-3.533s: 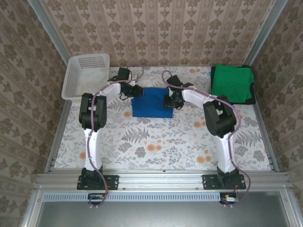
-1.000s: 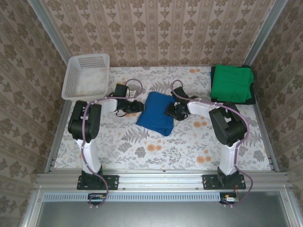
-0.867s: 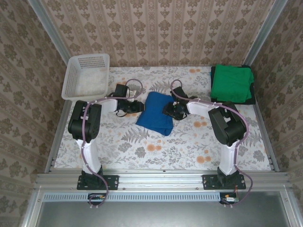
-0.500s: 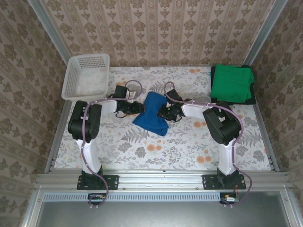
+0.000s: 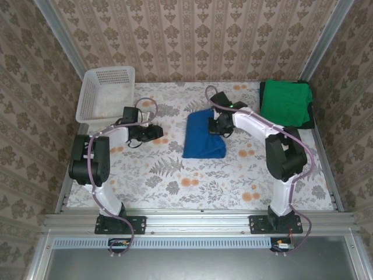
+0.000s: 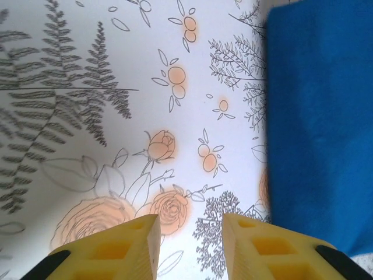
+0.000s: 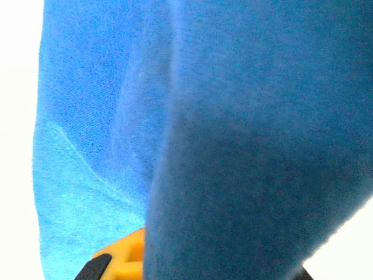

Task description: Fold and stack the t-shirts

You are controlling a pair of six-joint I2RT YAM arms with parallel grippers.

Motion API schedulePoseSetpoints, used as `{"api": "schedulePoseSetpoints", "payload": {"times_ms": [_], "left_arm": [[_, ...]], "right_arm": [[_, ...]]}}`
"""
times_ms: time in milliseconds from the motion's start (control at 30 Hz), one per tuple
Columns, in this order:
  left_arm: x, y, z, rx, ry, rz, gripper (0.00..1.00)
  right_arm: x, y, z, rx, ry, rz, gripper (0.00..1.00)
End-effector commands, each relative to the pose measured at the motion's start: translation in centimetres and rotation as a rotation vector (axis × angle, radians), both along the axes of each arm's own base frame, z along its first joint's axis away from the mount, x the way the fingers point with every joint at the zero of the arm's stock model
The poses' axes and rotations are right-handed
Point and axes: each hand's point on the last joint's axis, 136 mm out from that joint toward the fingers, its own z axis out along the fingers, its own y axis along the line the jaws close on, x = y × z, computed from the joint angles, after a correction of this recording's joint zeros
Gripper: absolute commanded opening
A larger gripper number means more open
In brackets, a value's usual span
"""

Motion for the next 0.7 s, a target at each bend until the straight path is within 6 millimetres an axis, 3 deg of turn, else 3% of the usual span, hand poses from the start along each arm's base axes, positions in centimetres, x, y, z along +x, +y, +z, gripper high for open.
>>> {"api": "schedulePoseSetpoints", "payload": {"times_ms": [0,100,300,467,567,667], "left_arm": [[-0.8,0.6,-0.3,0.003,0.010,-0.005,0.36],[-0.8,0.8,-0.5,-0.002,0.010,-0.002,0.36],[-1.1,1.1,-1.3,-0.011,0.026,0.002,0.35],[-1.2,2.0,-1.5,-0.012,0.028,0.023,0.35],[-1.2,2.4,-1.8,-0.010,0.032,0.030,0.35],[-1.2,2.5,-1.8,-0.010,0.035,0.034,0.35]], "right_arm": [[-0.7,-4.7,4.2,-0.198,-0.037,0.065,0.00],[0.7,-7.6,6.8,-0.268,-0.071,0.031,0.00],[4.4,-12.1,11.5,-0.256,-0.144,-0.048,0.00],[6.6,-17.2,15.7,-0.241,-0.205,-0.152,0.00],[8.0,-19.4,17.3,-0.201,-0.237,-0.168,0.00],[8.9,-22.2,16.6,-0.182,-0.207,-0.187,0.00]]}}
